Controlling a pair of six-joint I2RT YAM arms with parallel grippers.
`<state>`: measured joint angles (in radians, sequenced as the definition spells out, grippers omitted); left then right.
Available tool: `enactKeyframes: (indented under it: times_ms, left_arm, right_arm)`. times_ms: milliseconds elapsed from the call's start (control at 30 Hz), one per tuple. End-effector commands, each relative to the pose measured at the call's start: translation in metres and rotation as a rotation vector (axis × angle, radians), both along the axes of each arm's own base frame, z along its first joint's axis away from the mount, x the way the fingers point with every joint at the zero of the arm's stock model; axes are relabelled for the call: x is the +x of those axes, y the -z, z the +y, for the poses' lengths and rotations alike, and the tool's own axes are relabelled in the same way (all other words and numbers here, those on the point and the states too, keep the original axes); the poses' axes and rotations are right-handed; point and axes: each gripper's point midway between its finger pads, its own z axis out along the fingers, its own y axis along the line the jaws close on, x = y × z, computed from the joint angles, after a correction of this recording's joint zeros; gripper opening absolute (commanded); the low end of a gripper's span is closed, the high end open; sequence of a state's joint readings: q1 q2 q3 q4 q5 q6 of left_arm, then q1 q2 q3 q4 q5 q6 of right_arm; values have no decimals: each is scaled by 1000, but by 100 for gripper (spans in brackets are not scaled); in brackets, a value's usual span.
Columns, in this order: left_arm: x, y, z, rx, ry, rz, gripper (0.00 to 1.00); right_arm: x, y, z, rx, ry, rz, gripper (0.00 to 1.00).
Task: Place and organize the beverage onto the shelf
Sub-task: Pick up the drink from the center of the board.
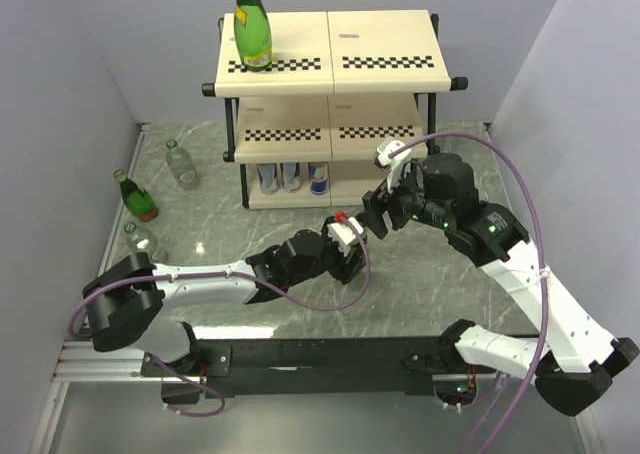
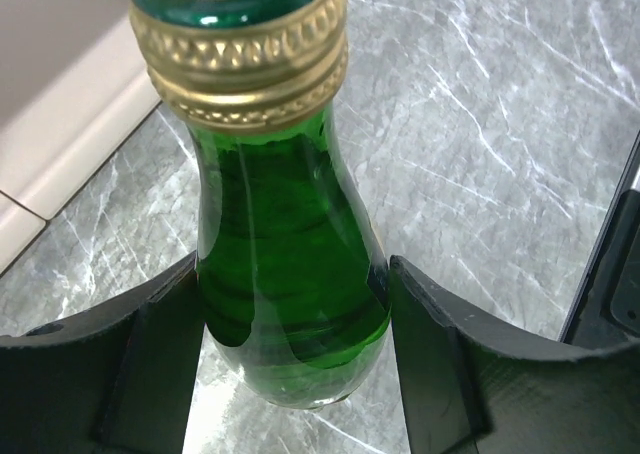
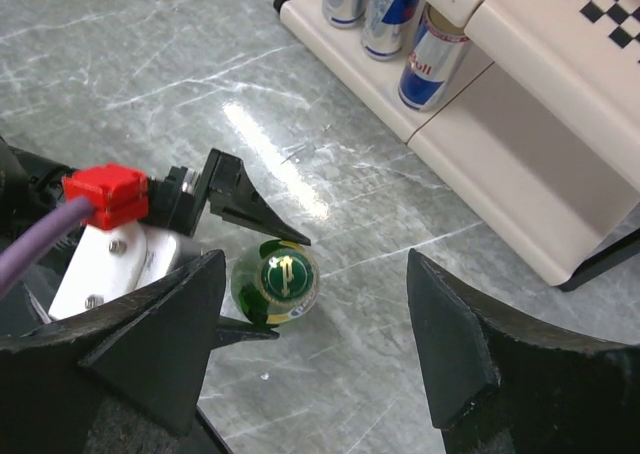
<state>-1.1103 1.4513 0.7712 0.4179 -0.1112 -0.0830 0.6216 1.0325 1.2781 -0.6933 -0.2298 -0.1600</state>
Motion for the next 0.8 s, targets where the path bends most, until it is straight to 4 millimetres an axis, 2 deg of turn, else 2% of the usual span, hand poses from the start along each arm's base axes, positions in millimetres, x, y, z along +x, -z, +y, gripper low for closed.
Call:
enactKeyframes:
  times_ms: [0,133,267,367,533,567,600,633,667,767]
  left_arm:
    - [8,-89,-5,-267,-25,-116,0]
    - [9,-91,-1,-270,-31,-120,0]
    - [11,-104,4,-286,-44,-140,0]
    - [16,-113,9,-285,-62,-142,0]
    - [28,-134,22,-278,-130,-154,0]
    - [32,-142,26,-275,-151,-159,0]
    - [34,-146,29,-273,-163,-163,0]
    - [36,-161,31,-289,-171,-175,0]
    - [38,-162,35,-269,-186,-172,0]
    - [43,-194,40,-284,-213,-188,0]
  right_arm:
    - [0,-39,-2,71,11,-105,80]
    - [4,-50,-13,89,52,-131,80]
    - [9,-64,-32,120,115,-165,79]
    - [13,-67,-48,156,153,-170,79]
    - [21,-58,-78,195,246,-167,79]
    - [24,-62,-92,205,291,-193,79]
    - [24,-56,-96,208,302,-182,79]
    - [24,-55,-102,210,321,-191,79]
    - [28,-54,-112,208,354,-198,79]
    - [37,-34,-125,204,397,-170,79]
